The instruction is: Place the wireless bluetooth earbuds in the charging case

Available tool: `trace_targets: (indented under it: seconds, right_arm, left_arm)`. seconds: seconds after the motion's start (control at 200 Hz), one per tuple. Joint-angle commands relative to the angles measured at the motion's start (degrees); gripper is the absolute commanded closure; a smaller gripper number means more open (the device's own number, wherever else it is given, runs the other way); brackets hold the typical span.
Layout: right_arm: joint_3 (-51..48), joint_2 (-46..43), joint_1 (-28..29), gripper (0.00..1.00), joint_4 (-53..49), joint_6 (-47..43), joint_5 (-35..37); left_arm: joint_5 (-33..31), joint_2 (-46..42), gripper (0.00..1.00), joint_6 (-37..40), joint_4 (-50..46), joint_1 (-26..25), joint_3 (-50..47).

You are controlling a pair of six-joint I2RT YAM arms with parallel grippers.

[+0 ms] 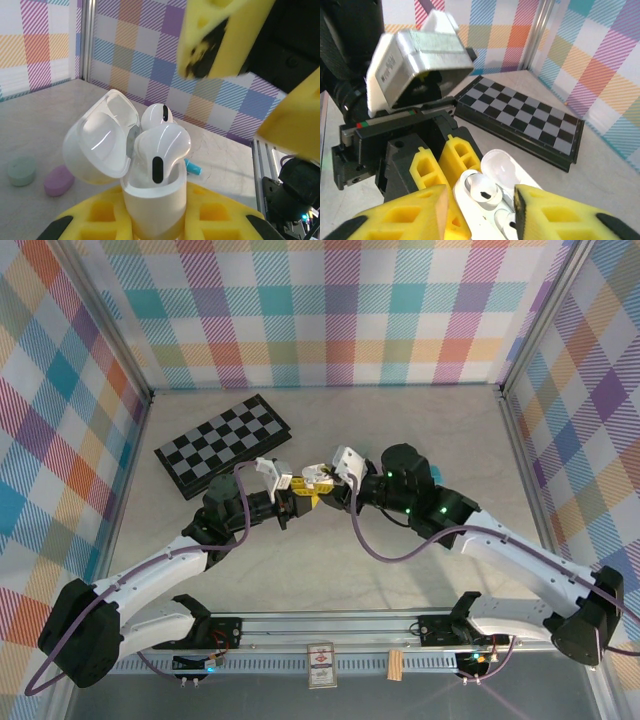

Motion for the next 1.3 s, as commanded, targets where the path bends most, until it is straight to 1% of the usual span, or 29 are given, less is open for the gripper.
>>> trace_targets:
  seconds: [0.0,0.12,0.245,0.58,0.92,1.035,1.155,1.295]
  right_arm:
    - [0.3,-2.3,-0.2,0.53,3.1,3.0,0.0]
    - [2.6,-1.4,-0.9,0.48,1.4,6.9,2.0]
    - [5.0,1.3,-1.0,0.45,-1.3,7.1,2.1]
    - [6.2,4.5,-1.0,0.44,-4.6,4.9,4.3]
    - [6.9,6.1,-0.9,0.43,-7.3,3.5,1.9]
    - [7.9,6.7,-0.8,0.4,-8.6,3.5,0.6]
    - [7.5,4.5,-1.1,0.38,-7.8,4.8,1.2]
    - [7.5,1.9,-3.1,0.37,-7.3,8.6,-2.4]
  left_arm:
    - [1.7,-1.9,0.94,5.4,0.1,0.5,0.4]
    - [2.7,-2.3,0.94,9.3,-1.5,0.5,0.4]
    - [3.4,-1.5,0.94,10.5,-1.1,0.5,0.8]
    - [3.8,-1.6,0.94,9.9,0.0,0.5,1.0]
    - [4.2,-1.7,0.94,8.9,1.0,0.5,1.2]
    - [4.1,-1.4,0.94,8.8,1.5,0.5,0.8]
    - [4.0,-1.6,0.94,8.8,2.5,0.5,-0.1]
    - [4.2,-1.6,0.94,9.9,2.9,0.5,-1.0]
